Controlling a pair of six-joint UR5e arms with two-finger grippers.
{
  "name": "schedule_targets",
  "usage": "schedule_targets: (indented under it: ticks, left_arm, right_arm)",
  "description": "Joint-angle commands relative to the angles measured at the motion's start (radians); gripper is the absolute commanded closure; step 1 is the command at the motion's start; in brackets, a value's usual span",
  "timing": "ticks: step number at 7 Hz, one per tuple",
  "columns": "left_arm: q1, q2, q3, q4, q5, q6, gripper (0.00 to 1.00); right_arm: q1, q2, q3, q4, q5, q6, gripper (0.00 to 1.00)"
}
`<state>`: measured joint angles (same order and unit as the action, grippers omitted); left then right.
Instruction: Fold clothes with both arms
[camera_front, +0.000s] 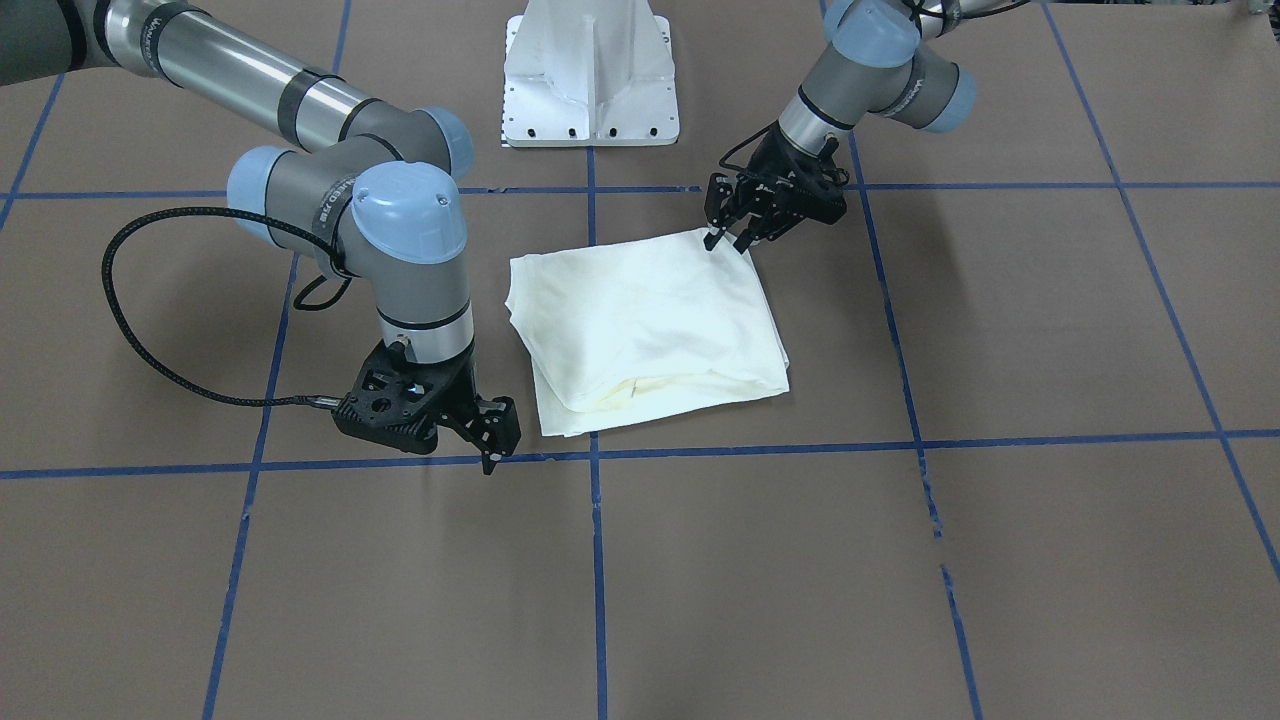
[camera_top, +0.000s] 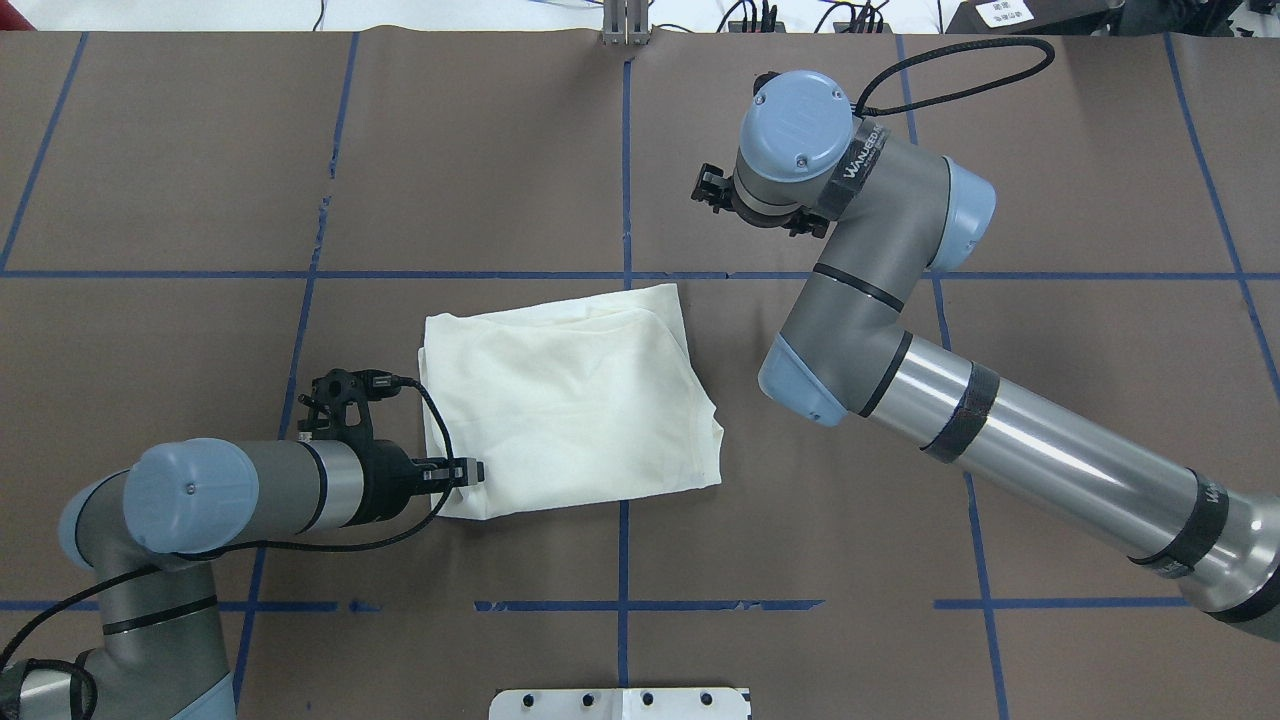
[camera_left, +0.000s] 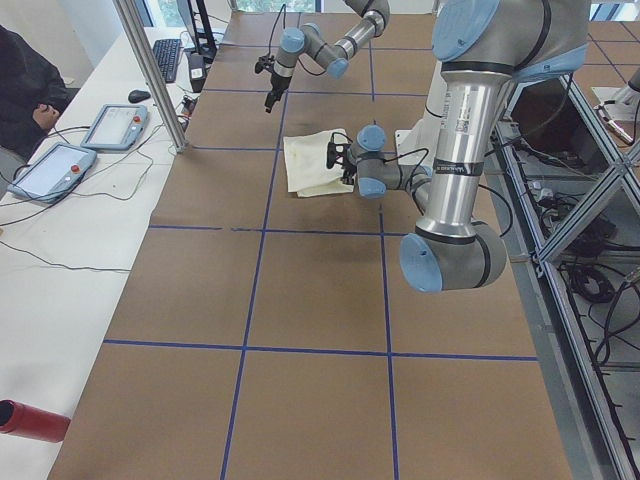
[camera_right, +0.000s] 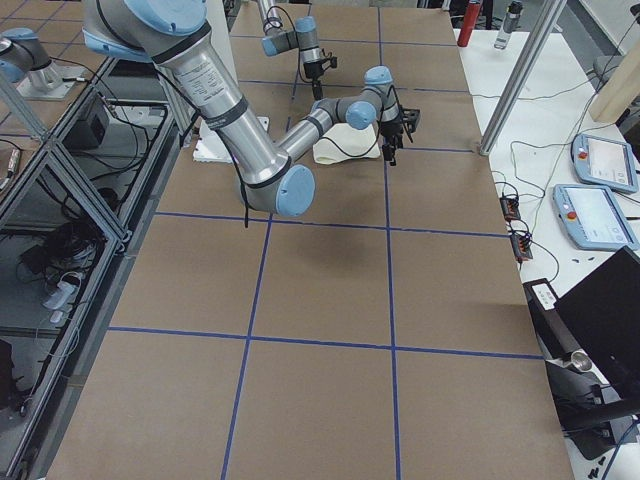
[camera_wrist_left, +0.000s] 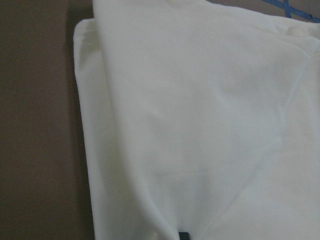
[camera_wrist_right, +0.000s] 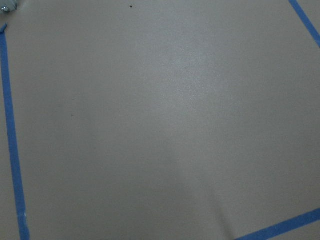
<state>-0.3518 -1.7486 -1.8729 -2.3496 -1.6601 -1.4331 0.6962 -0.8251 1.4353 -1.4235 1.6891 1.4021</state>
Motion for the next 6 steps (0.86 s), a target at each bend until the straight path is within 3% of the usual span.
schedule_targets:
  ticks: [1,2,4,6]
  left_arm:
    - [0.007,0.017,-0.046,0.065,0.0,-0.004,0.0]
    - [0.025,0.009,-0.026,0.064,0.023,-0.009,0.0]
    - [0.051,-0.023,-0.073,0.061,0.059,-0.092,0.17]
    - [0.054,-0.094,-0.027,0.066,0.066,-0.187,0.19]
  right_arm:
    - [-0.001,-0.008,0.014,0.0,0.001,0.0,0.0]
    - [-0.001,-0.011,0.014,0.0,0.0,0.0,0.0]
    - [-0.001,-0.015,0.023,0.0,0.0,0.0,0.0]
    - [-0.003,-0.02,0.028,0.0,0.0,0.0,0.0]
